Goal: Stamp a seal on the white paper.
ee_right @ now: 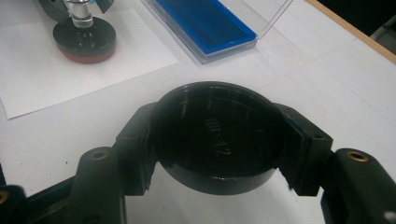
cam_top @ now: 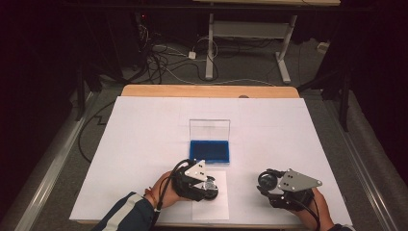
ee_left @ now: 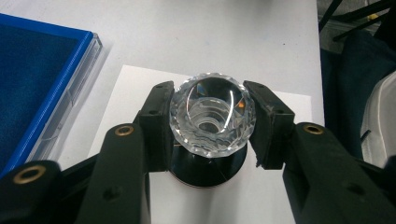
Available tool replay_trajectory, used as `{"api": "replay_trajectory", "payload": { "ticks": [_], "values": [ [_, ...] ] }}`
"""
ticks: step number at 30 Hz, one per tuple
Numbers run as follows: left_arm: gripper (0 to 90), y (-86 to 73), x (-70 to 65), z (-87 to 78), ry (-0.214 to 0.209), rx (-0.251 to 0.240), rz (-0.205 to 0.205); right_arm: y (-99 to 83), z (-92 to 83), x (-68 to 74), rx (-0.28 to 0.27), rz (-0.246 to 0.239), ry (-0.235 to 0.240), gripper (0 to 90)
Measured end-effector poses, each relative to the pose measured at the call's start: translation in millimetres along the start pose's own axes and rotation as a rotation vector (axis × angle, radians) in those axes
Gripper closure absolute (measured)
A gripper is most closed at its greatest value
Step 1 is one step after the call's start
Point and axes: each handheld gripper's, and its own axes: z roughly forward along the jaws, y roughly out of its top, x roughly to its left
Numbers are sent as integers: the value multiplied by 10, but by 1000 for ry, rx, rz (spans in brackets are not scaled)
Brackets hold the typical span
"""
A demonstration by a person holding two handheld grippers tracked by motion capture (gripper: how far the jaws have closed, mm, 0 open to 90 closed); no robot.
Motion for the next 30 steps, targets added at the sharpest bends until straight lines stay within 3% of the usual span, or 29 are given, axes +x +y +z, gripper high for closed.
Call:
{"api": "replay_trajectory", "payload": {
  "ticks": [30],
  "values": [
    [542,-9,18,11,-13,-1,-6,4,-1,2,2,-5,-1,379]
  ]
}}
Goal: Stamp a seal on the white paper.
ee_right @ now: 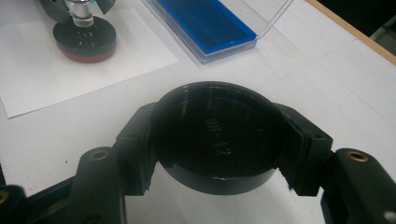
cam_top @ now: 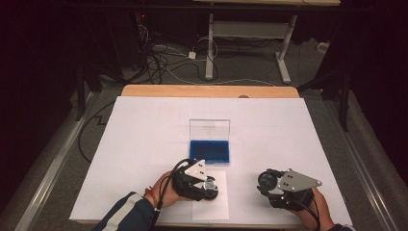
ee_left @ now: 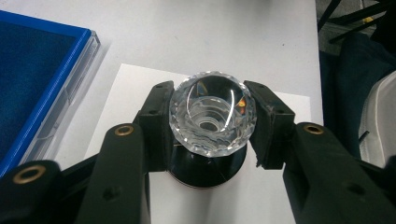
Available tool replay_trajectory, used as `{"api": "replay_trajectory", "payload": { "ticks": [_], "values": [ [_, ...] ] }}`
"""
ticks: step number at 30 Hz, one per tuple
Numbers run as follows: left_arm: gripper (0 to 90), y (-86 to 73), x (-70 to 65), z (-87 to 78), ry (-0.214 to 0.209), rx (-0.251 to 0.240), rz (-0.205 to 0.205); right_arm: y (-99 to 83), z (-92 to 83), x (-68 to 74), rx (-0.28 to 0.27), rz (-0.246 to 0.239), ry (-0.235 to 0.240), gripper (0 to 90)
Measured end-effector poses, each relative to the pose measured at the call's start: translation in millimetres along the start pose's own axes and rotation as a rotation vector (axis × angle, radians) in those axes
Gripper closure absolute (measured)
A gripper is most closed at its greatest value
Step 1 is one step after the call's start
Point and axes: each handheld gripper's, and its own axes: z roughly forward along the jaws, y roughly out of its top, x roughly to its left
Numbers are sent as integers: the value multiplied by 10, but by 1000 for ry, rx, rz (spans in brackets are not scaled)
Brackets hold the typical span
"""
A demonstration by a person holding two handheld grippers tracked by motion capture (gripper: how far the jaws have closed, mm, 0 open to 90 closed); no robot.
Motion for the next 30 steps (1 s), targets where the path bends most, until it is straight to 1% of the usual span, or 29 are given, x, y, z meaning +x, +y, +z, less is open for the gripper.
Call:
{"api": "replay_trajectory", "payload": {
  "ticks": [11,15,20,30],
  "values": [
    [540,-10,3,5,-2,-6,-8,0,-6,3,0,2,-1,379],
    [541,-5,-5,3,4,0,-4,4,-7,5,1,-3,1,379],
    [540,-6,-7,3,4,-3,-9,-1,-11,-2,0,-1,0,379],
    [540,1,-22,4,16,4,1,2,-12,8,1,-5,4,379]
  ]
}}
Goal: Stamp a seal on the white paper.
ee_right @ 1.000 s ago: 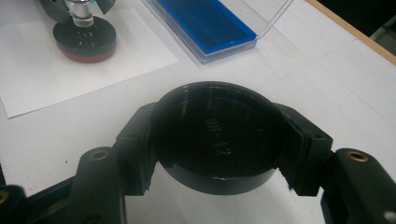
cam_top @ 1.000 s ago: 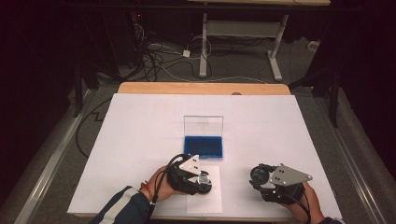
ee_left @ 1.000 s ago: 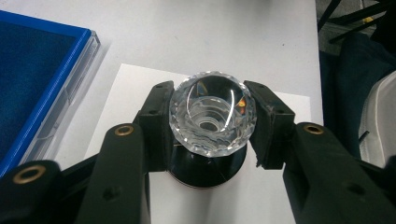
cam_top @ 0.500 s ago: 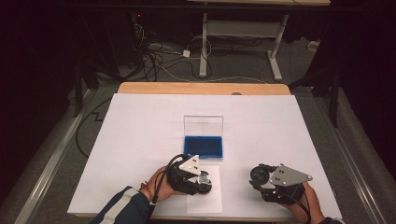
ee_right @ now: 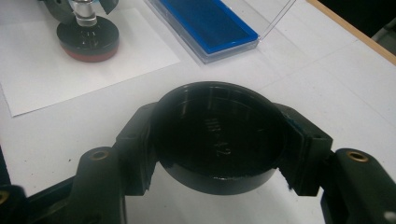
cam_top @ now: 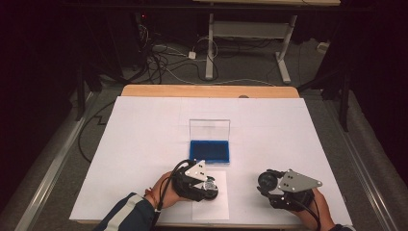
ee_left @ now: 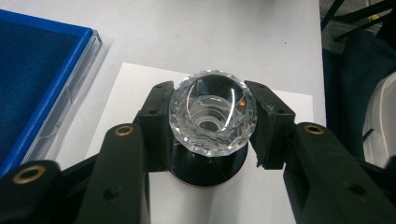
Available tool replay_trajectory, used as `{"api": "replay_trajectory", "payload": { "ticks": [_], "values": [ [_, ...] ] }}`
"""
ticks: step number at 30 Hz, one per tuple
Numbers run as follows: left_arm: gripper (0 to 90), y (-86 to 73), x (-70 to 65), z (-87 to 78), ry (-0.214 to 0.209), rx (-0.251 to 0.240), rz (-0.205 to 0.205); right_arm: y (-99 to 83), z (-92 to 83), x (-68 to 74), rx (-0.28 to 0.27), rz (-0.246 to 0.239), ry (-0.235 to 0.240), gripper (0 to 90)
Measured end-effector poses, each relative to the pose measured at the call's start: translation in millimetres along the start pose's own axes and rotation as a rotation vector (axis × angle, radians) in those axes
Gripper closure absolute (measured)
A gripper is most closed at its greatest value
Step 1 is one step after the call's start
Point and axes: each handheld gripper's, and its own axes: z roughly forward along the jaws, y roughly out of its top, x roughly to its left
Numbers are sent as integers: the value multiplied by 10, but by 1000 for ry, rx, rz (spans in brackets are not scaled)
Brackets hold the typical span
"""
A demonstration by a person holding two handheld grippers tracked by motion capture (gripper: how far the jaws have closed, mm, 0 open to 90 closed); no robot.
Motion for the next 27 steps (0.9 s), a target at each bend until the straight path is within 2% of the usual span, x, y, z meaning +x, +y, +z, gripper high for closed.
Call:
{"api": "replay_trajectory", "payload": {
  "ticks": [9,18,22,25,27],
  "values": [
    [540,-9,-5,4,2,-7,-7,12,-21,10,-16,-7,-4,379],
    [540,-14,-21,-7,11,-13,-18,17,-6,12,-5,-8,1,379],
    [540,7,-36,-28,18,1,-7,6,-4,5,-2,-6,0,379],
    [541,31,-36,-94,30,-21,-2,8,-15,0,-5,-3,-5,379],
    [541,39,-28,-161,21,-56,-10,7,-18,-4,-7,0,-5,379]
  ]
}}
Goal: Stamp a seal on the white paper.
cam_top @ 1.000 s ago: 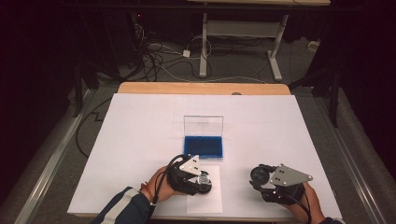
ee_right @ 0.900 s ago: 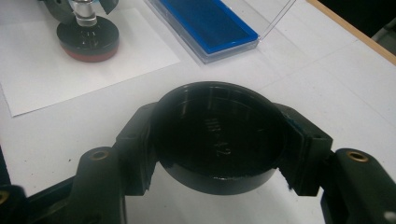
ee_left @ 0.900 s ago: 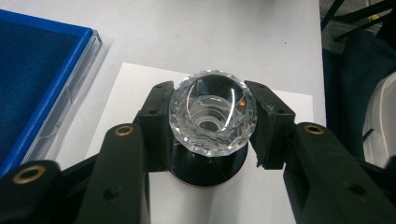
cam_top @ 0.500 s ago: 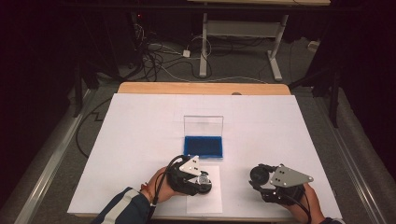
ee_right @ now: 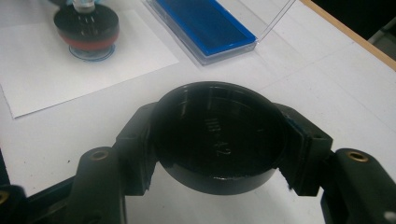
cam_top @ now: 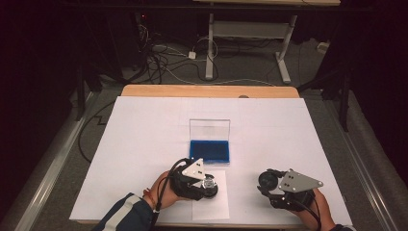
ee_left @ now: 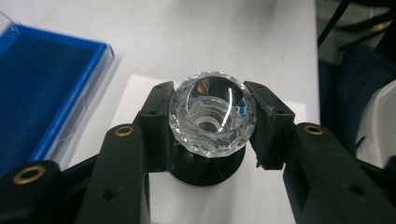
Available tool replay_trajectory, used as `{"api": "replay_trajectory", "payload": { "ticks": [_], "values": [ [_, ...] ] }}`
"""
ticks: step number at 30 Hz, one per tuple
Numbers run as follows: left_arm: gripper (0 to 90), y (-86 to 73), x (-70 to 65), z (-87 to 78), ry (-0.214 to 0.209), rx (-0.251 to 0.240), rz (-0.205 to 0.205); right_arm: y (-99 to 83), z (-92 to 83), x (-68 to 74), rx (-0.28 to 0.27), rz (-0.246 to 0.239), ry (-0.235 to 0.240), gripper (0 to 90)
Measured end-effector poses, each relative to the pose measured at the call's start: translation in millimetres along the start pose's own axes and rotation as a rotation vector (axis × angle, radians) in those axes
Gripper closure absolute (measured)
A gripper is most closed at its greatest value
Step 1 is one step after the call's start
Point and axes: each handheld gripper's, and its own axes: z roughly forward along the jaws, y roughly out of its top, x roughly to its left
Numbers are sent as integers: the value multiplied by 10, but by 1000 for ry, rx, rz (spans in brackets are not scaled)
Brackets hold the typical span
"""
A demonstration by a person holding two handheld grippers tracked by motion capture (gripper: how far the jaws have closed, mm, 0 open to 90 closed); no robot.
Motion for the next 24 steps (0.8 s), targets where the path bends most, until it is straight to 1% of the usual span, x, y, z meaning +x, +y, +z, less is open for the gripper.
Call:
{"api": "replay_trajectory", "payload": {
  "ticks": [1,3,5,12,13,16,20,21,23,24],
  "values": [
    [541,10,-4,-28,9,-7,-1,0,-1,0,0,0,-1,379],
    [541,19,-2,-81,11,-31,1,0,-4,-2,-1,0,0,379],
    [541,30,-6,-120,18,-38,6,1,-5,-2,-1,0,-2,379],
    [541,38,12,-265,32,-99,-9,4,-4,0,-2,0,-4,379],
    [541,39,13,-285,39,-101,-6,4,-2,-1,-1,-1,-4,379],
    [541,35,20,-331,41,-120,-13,6,4,-1,-1,-1,-2,379],
    [541,29,36,-368,38,-128,-16,8,15,-9,-1,-1,-5,379],
    [541,29,39,-376,44,-128,-15,8,16,-11,0,2,-6,379],
    [541,25,51,-388,35,-138,-21,10,21,-15,-1,3,-6,379],
    [541,24,56,-396,40,-136,-18,11,22,-18,0,5,-7,379]
  ]
}}
